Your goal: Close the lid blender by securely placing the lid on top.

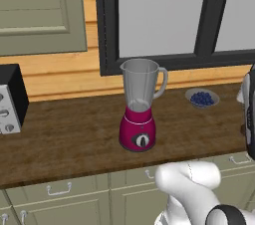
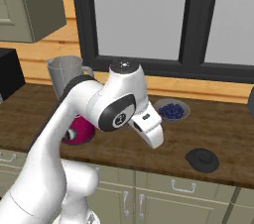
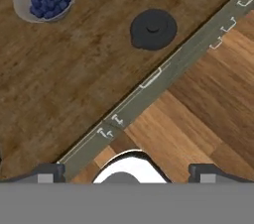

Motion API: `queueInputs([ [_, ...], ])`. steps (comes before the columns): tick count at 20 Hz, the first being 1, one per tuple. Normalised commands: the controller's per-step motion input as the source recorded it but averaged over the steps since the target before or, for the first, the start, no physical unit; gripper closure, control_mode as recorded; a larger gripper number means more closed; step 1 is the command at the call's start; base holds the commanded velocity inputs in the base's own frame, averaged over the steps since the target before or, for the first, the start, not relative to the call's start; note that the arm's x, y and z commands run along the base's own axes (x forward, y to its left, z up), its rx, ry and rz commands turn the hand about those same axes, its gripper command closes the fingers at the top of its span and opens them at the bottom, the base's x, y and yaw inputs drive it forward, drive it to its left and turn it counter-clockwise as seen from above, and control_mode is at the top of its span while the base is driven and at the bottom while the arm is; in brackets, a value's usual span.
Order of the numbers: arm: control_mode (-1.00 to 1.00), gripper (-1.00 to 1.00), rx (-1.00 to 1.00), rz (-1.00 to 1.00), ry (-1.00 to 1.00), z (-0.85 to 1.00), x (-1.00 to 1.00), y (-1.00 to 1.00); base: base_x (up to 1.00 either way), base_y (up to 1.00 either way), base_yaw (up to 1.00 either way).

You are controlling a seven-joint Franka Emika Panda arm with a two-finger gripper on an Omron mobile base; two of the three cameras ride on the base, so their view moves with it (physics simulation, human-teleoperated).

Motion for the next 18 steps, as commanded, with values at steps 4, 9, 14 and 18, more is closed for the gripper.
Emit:
queueInputs([
  [4, -1.0, -1.0, 0.0, -0.42, 0.11, 0.0, 0.0, -1.0, 0.0, 0.0, 0.0],
  [9, -1.0, -1.0, 0.03, -0.2, 0.2, -0.1, 0.23, -1.0, 0.0, 0.0, 0.0],
  [14, -1.0, -1.0, 0.01, 0.03, 0.15, -0.09, 0.24, -0.46, 0.0, 0.0, 0.0],
  [18, -1.0, -1.0, 0.12, 0.04, 0.0, -0.37, 0.09, -0.17, 0.0, 0.0, 0.0],
])
